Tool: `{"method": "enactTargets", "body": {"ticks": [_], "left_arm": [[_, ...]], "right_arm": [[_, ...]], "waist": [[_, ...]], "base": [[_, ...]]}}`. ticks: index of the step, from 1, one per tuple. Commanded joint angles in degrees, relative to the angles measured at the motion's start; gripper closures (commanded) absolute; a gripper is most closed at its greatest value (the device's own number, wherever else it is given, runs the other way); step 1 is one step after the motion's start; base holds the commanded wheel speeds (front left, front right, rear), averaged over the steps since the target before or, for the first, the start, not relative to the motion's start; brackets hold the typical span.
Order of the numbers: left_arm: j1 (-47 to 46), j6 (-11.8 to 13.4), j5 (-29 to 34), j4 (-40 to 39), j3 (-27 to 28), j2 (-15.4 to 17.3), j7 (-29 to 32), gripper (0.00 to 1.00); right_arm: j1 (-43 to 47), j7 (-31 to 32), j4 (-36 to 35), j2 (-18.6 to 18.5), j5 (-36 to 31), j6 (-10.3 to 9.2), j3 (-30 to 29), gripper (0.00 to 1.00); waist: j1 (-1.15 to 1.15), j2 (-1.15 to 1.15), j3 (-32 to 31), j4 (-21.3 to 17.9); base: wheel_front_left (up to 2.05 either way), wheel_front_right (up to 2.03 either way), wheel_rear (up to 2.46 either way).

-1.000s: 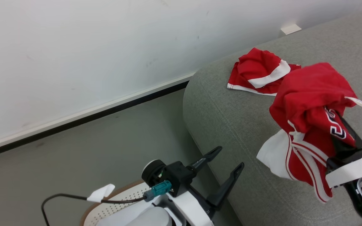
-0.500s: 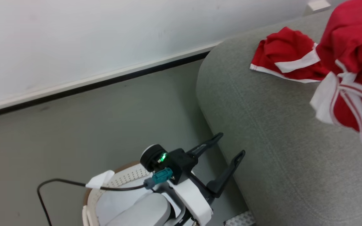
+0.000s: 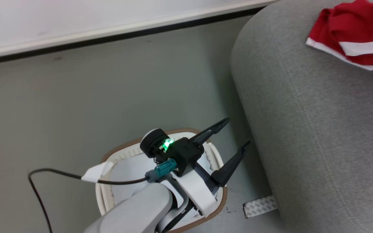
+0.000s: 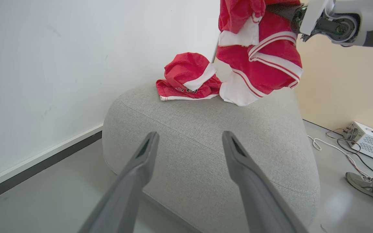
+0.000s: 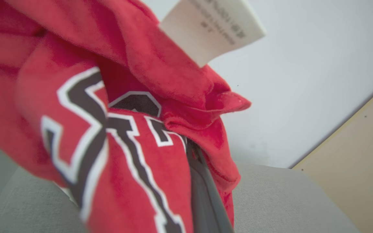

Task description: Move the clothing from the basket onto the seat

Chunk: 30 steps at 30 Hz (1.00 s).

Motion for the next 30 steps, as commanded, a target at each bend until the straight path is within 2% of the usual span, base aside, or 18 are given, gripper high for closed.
{"method": "enactTargets", "body": {"ticks": [1,8,14,15,18,19,21,22,23,30], "left_arm": [[-0.66,0.09,0.44,-0.27,0.17,0.3,0.14,0.0],[-2.4,-0.17,0.92,0.01,-0.13,0.11,0.25,0.0],[-2.62,-0.09,0.9,0.76,-0.19,0.21,-0.48,0.0],[-2.6,0.01,0.79,0.93,-0.09,0.24,-0.61,0.0],[-2.53,0.29,0.37,1.2,0.17,0.13,-0.98,0.0],[-2.45,0.38,0.28,1.26,0.25,0.19,-1.1,0.0],[-2.21,0.53,0.07,1.47,0.38,0.37,-1.24,0.0],[-2.14,0.59,0.0,1.57,0.42,0.42,-1.36,0.0],[-2.09,0.54,-0.05,1.65,0.44,0.44,-1.47,0.0],[-1.24,0.23,-0.61,2.25,0.26,0.16,-2.35,0.0]], "right_arm": [[-1.14,-0.34,1.04,0.3,-0.21,-0.13,0.3,1.0],[-4.73,1.39,12.26,1.28,2.73,-0.13,3.03,1.0],[-4.28,7.71,19.39,2.62,6.92,-0.13,6.28,0.98],[-3.7,9.55,20.17,2.91,7.71,-0.13,6.81,0.83],[-2.55,13.27,21.18,2.74,10.45,-0.13,8.11,0.77],[-2.25,13.81,21.06,2.71,10.92,-0.13,8.64,0.71],[-1.92,14.25,20.74,2.5,11.94,-0.13,9.55,0.53],[-1.72,14.47,20.66,2.42,12.35,-0.13,9.99,0.23],[-1.62,14.67,20.62,2.41,12.76,-0.13,10.4,0.0],[-2.19,15.37,19.92,3.48,14.37,-0.13,13.23,0.0]], "waist": [[0.0,0.0,2.1,1.53],[0.0,0.0,5.25,3.69],[0.0,0.0,6.21,5.36],[0.0,0.0,6.22,5.51],[0.0,0.0,6.09,5.83],[0.0,0.0,5.97,5.84],[0.0,0.0,5.73,5.74],[0.0,0.0,5.59,5.66],[0.0,0.0,5.38,5.55],[0.0,0.0,2.34,4.58]], "base": [[0.0,0.0,0.0],[0.0,0.0,0.0],[0.0,0.0,0.0],[0.0,0.0,0.0],[0.0,0.0,0.0],[0.0,0.0,0.0],[0.0,0.0,0.0],[0.0,0.0,0.0],[0.0,0.0,0.0],[0.0,0.0,0.0]]}}
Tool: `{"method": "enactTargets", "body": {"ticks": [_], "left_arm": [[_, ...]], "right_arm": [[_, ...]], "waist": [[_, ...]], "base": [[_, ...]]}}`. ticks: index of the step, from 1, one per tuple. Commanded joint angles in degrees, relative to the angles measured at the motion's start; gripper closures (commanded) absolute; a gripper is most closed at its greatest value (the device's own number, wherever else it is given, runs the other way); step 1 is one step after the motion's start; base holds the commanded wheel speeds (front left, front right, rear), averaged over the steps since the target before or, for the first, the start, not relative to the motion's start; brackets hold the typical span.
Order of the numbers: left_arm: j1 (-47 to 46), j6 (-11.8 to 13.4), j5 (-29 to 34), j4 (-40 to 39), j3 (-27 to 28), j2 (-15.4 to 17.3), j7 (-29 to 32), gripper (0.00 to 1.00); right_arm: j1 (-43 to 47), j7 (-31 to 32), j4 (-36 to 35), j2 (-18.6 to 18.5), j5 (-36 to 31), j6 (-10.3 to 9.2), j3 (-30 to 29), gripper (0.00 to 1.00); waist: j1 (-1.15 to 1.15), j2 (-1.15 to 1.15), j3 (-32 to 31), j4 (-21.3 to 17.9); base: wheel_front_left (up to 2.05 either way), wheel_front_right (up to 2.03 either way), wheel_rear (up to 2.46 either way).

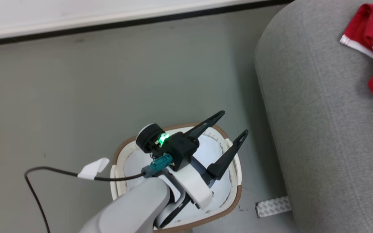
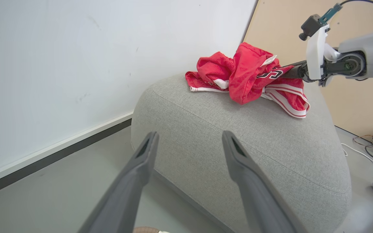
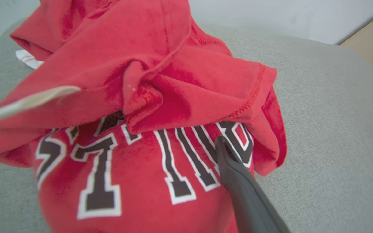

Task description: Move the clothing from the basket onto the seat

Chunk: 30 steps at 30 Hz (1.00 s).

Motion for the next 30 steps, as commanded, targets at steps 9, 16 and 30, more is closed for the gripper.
{"method": "enactTargets", "body": {"ticks": [9,16,30], "left_arm": [[4.47,0.41,-2.11,1.19,0.83,0.21,-1.6,0.0],[7.94,1.35,-3.32,1.21,2.61,1.07,-2.11,0.0],[15.95,6.09,-5.44,-3.1,12.81,4.89,-2.28,0.0]], "right_arm": [[1.43,4.11,-4.64,-0.17,1.3,-0.13,6.46,0.0],[2.31,5.17,-10.73,-1.74,2.39,-0.13,11.27,0.0],[4.92,-2.54,-24.69,-1.64,5.13,-0.13,13.26,0.0]], "waist": [[0.0,0.0,-9.5,-1.79],[0.0,0.0,-16.56,-2.36],[0.0,0.0,-25.86,0.17]], "base": [[0.0,0.0,0.0],[0.0,0.0,0.0],[0.0,0.0,0.0]]}}
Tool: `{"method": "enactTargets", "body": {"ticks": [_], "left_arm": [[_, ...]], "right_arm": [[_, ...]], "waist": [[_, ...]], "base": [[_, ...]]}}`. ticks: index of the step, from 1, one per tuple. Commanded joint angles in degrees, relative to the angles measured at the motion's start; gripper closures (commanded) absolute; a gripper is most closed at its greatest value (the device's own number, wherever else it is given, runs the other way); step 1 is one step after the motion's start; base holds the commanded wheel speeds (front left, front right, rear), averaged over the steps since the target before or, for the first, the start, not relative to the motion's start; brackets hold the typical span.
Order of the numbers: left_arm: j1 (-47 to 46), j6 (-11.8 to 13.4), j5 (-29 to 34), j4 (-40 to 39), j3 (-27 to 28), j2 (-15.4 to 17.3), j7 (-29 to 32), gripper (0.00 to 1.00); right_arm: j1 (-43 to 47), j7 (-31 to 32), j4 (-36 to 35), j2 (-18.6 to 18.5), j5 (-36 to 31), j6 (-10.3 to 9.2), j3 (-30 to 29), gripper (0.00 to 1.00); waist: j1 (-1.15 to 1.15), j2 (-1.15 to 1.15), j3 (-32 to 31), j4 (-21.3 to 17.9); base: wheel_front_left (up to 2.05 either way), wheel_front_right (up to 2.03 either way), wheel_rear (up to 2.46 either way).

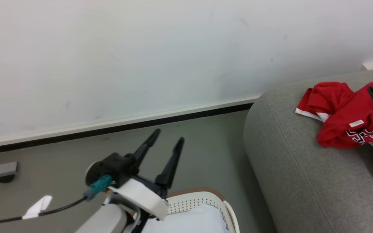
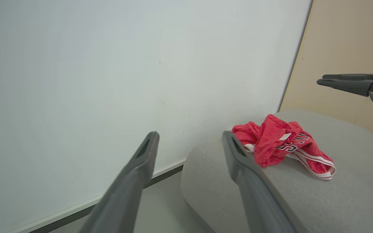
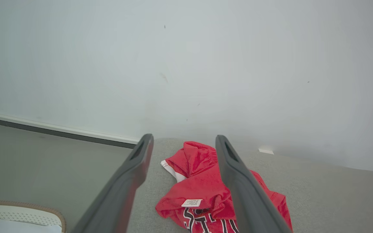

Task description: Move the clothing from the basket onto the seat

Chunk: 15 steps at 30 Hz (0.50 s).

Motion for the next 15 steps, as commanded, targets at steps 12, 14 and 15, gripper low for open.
{"method": "enactTargets", "body": {"ticks": [12,14,15], "left_arm": [[11.96,4.3,-0.1,-5.95,14.42,3.38,-0.02,0.0],[13.96,4.85,1.66,-6.57,16.22,3.89,-0.02,0.0],[15.16,5.1,1.94,-6.97,17.2,3.54,-0.02,0.0]], "right_arm": [[11.2,-12.67,-5.26,6.75,-6.06,-0.13,-9.31,0.0],[14.1,-13.81,-6.2,8.59,-8.22,-0.13,-12.27,0.0],[15.54,-14.2,-6.74,9.68,-9.42,-0.13,-14.2,0.0]], "waist": [[0.01,0.0,-2.93,3.65],[0.01,0.0,-3.14,4.13],[0.01,0.0,-3.21,4.3]], "base": [[0.0,0.0,0.0],[0.0,0.0,0.0],[0.0,0.0,0.0]]}}
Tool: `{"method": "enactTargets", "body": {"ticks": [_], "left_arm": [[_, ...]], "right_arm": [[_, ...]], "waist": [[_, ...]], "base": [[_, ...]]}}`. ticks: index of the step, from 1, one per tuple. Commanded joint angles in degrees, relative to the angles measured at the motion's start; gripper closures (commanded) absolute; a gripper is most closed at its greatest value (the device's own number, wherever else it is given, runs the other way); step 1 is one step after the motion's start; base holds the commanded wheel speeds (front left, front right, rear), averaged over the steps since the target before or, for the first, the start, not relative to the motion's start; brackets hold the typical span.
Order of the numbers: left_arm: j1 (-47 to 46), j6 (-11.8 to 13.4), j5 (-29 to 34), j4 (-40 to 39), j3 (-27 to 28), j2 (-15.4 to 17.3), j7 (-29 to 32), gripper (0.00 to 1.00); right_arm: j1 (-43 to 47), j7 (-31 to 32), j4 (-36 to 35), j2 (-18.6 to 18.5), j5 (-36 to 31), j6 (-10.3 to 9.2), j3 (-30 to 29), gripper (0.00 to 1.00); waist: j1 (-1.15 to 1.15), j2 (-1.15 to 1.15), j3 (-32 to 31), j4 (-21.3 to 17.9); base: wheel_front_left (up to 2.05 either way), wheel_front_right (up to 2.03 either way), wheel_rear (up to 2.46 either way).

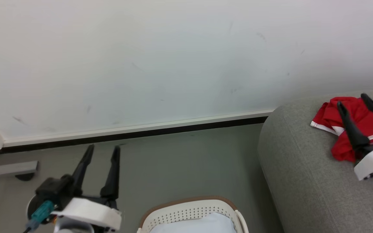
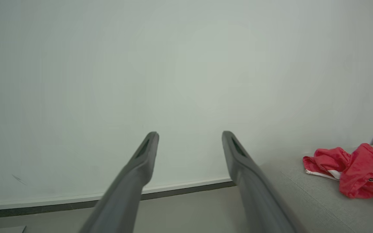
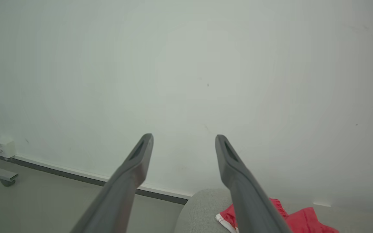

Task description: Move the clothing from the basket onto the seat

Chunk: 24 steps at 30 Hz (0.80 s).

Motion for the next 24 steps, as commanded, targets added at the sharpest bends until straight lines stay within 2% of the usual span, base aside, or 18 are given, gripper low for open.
{"method": "enactTargets", "body": {"ticks": [1,6,8,9,10,12,15,24], "left_arm": [[2.38,0.32,0.79,-0.58,1.58,-0.43,-0.01,0.0],[7.47,0.13,3.02,-1.73,7.26,-3.68,-0.01,0.0],[9.22,-0.82,3.32,-1.78,9.51,-5.46,-0.01,0.0],[9.22,-0.82,3.32,-1.78,9.51,-5.46,-0.01,0.0],[10.65,-1.94,4.64,-1.25,11.65,-6.75,-0.01,0.0],[12.01,-3.11,6.26,-0.55,13.41,-8.19,-0.01,0.0],[13.52,-5.06,8.31,0.62,16.32,-9.84,-0.01,0.0],[16.45,-9.53,13.78,1.99,20.92,-14.59,-0.01,0.0]], "right_arm": [[3.24,-0.56,-1.06,1.88,-2.19,-0.13,-2.88,0.0],[13.81,-0.93,-6.88,8.35,-10.52,-0.13,-14.59,0.0],[18.4,-0.93,-10.05,11.6,-13.86,-0.13,-18.57,0.0],[18.4,-0.93,-10.05,11.6,-13.86,-0.13,-18.57,0.0],[22.39,-0.93,-13.04,14.28,-17.07,-0.13,-21.97,0.0],[26.38,-0.94,-15.44,17.13,-19.8,-0.13,-24.92,0.0],[30.6,-0.93,-17.86,20.31,-22.69,-0.13,-27.11,0.0],[34.91,-0.95,-20.7,23.65,-26.61,-0.13,-29.95,0.0]], "waist": [[0.01,0.0,-0.21,0.47],[0.01,0.0,-0.32,1.42],[0.01,0.0,-0.25,1.8],[0.01,0.0,-0.25,1.8],[0.01,0.0,-0.19,2.01],[0.01,0.0,-0.21,2.12],[0.01,0.0,-0.26,2.16],[0.01,0.0,-0.47,2.02]], "base": [[0.0,0.0,0.0],[0.0,0.0,0.0],[0.0,0.0,0.0],[0.0,0.0,0.0],[0.0,0.0,0.0],[0.0,0.0,0.0],[0.0,0.0,0.0],[0.0,0.0,0.0]]}}
